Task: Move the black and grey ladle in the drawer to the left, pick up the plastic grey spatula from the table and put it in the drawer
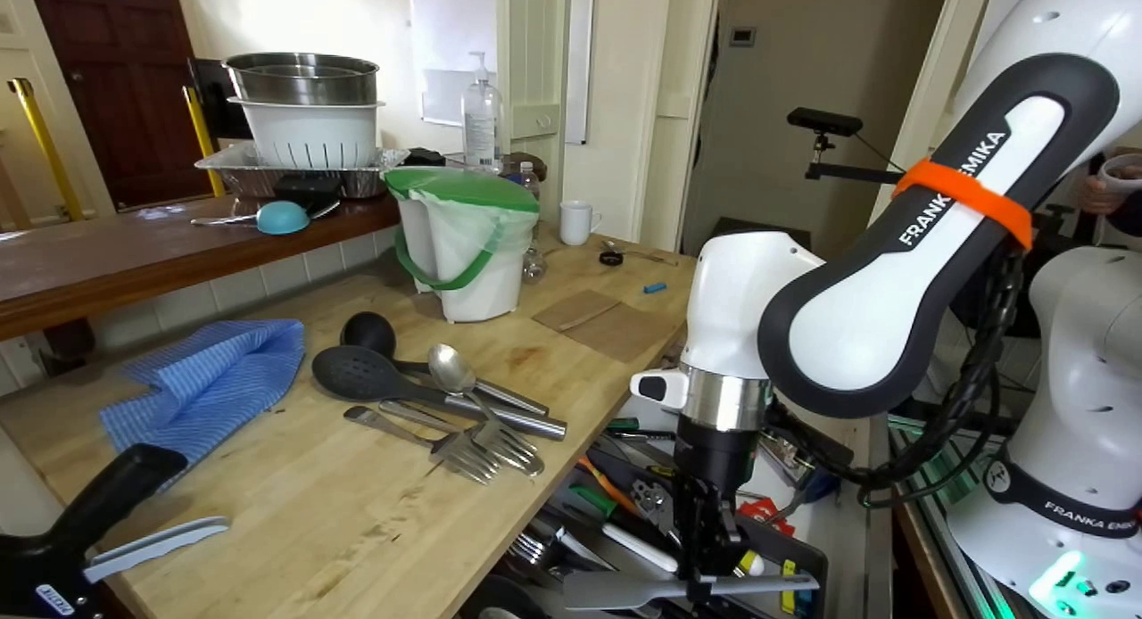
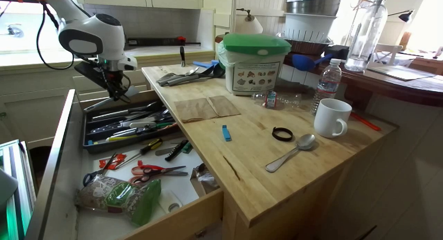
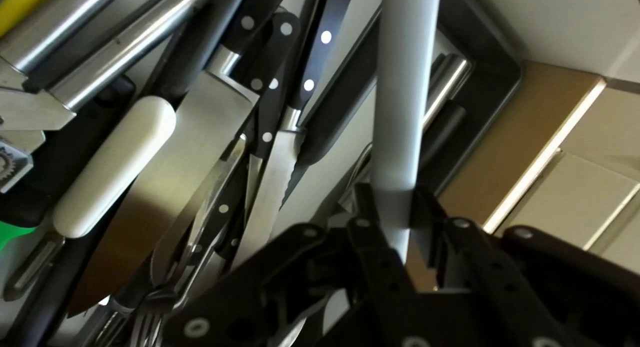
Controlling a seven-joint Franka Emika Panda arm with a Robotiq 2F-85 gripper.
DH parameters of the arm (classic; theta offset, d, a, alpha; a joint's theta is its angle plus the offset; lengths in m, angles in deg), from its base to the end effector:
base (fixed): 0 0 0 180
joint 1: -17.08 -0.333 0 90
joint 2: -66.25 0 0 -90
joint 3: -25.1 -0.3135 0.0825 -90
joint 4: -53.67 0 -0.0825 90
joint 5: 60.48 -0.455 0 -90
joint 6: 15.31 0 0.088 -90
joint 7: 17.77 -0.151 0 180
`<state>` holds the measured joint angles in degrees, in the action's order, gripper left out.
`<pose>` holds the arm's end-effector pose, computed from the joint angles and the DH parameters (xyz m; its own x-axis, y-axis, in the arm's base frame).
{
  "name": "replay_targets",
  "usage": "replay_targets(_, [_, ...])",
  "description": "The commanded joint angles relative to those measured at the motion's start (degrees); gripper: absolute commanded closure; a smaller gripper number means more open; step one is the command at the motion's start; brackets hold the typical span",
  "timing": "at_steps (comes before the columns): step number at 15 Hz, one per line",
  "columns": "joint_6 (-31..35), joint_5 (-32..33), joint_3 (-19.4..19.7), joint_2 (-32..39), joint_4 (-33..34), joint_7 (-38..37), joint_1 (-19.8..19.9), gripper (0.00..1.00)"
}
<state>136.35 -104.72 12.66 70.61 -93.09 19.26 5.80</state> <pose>0.4457 0.1948 0.1306 0.9324 0.3428 0.1150 0.3609 -0.8639 -0.3513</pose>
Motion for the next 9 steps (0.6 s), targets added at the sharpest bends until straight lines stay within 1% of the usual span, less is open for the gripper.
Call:
replay_targets(1, [1.52,-4.34,-0.61,2.4,2.87,-3.62,0.6,0.94])
replay_targets(4, [2.14,-5.41,-0.79,4.32,4.95,-8.57,0.45,0.94])
replay_targets(7, [2.02,-3.37,-1.35,7.09,6.74,-15.77,-0.27,0.94])
replay_targets(9, [2.97,-5.12,-2.4,8.7,7.7,-18.77,-0.54,0.94])
